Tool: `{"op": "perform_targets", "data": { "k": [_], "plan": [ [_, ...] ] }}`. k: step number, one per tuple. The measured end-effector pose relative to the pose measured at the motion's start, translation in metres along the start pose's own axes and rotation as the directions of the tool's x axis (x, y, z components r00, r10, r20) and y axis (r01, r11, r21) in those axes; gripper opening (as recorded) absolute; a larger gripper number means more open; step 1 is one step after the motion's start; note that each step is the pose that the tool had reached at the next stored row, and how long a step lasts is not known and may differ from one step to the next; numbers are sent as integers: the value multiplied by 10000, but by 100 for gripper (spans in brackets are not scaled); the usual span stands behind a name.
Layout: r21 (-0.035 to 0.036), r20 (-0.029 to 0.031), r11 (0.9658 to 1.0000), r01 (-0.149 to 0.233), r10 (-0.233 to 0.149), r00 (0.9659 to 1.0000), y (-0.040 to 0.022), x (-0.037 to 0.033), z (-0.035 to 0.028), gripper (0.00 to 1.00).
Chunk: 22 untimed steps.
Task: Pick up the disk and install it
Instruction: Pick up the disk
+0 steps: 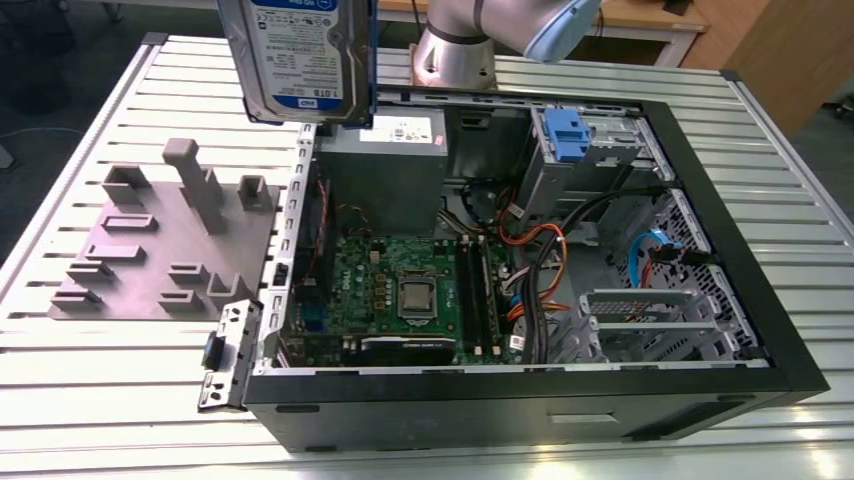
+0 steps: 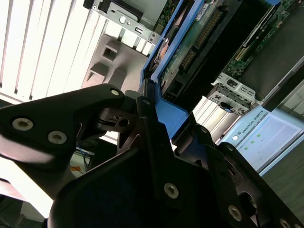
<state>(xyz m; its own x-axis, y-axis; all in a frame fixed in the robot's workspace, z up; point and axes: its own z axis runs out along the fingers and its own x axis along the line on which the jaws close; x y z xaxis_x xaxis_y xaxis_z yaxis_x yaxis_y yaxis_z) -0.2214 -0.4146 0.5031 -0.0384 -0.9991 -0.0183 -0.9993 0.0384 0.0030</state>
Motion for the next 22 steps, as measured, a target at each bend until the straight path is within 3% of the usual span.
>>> {"op": "perform_targets", "data": {
  "k": [13,18,22],
  "plan": [
    [1,0,10000,0,0,10000,-22,0,0,37],
    [0,0,10000,-1,1,10000,-24,40,0,37],
    [0,-2,10000,0,0,10000,-76,39,-1,37]
  ]
}}
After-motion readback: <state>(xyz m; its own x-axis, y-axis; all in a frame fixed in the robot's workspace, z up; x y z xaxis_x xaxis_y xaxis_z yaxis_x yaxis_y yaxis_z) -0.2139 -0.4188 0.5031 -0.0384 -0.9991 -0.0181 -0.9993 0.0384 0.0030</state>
